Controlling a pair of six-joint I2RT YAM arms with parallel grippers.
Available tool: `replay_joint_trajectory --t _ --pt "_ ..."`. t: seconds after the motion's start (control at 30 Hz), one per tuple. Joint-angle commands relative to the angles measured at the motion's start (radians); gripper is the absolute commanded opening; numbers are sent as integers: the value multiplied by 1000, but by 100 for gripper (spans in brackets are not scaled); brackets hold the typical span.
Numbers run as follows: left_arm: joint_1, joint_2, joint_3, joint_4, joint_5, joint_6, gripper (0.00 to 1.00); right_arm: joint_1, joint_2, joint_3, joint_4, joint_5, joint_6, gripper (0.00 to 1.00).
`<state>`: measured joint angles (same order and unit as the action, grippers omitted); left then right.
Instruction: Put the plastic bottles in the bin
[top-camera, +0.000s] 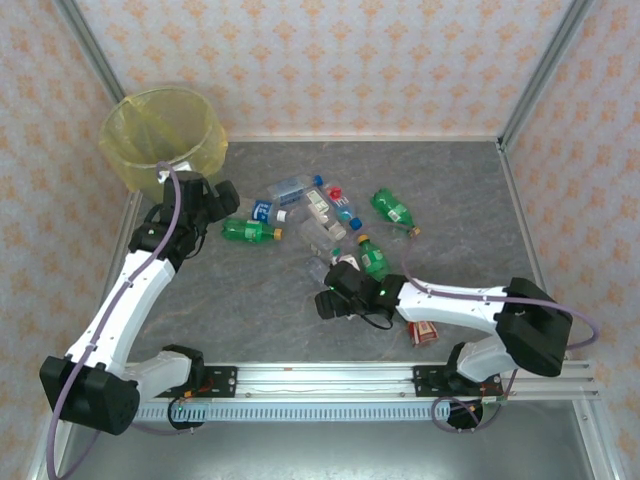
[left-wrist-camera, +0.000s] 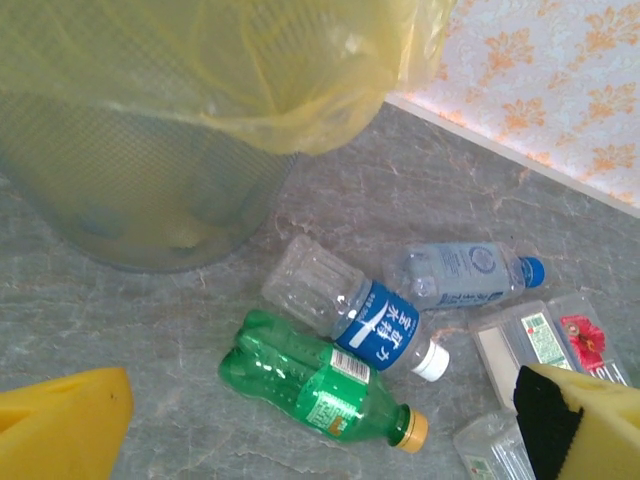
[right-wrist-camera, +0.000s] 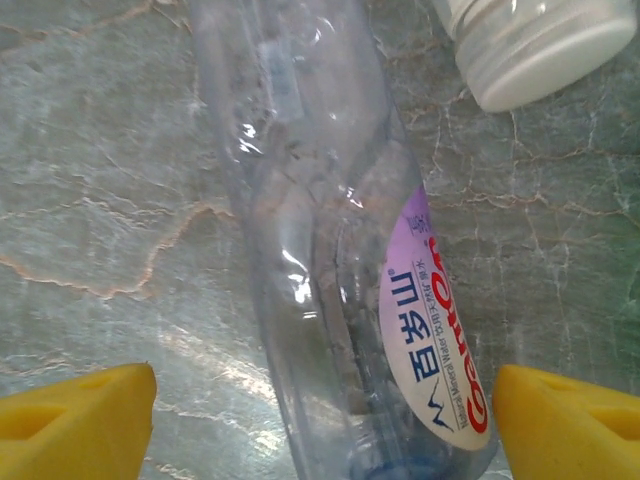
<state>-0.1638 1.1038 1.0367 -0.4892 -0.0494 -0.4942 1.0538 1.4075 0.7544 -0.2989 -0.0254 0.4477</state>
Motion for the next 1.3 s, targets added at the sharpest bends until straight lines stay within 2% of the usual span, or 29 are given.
replay_joint_trajectory --t 0.0,0.07,0.13,0.33,0.4,0.57,0.83,1.0,1.27 --pt "2 -21 -38 61 65 -46 99 3 43 -5 55 23 -30 87" --pt "0 -16 -49 50 85 -56 99 3 75 -1 66 24 -39 85" --pt "-3 -7 -55 40 119 -45 99 3 111 0 79 11 -58 79" --pt "-10 -52 -108 73 206 -44 99 3 191 34 88 16 -86 72" --pt "-11 -65 -112 73 207 -47 99 3 199 44 87 19 -98 64" --pt "-12 -71 -102 60 205 -46 99 5 181 62 83 36 -123 55" --pt "-14 -67 -112 136 314 -86 98 6 108 126 84 104 -141 52" --pt "-29 -62 -128 232 418 -171 95 6 80 206 72 154 -158 51" --pt "-126 -78 -194 425 514 -254 91 6 57 294 90 212 -177 51"
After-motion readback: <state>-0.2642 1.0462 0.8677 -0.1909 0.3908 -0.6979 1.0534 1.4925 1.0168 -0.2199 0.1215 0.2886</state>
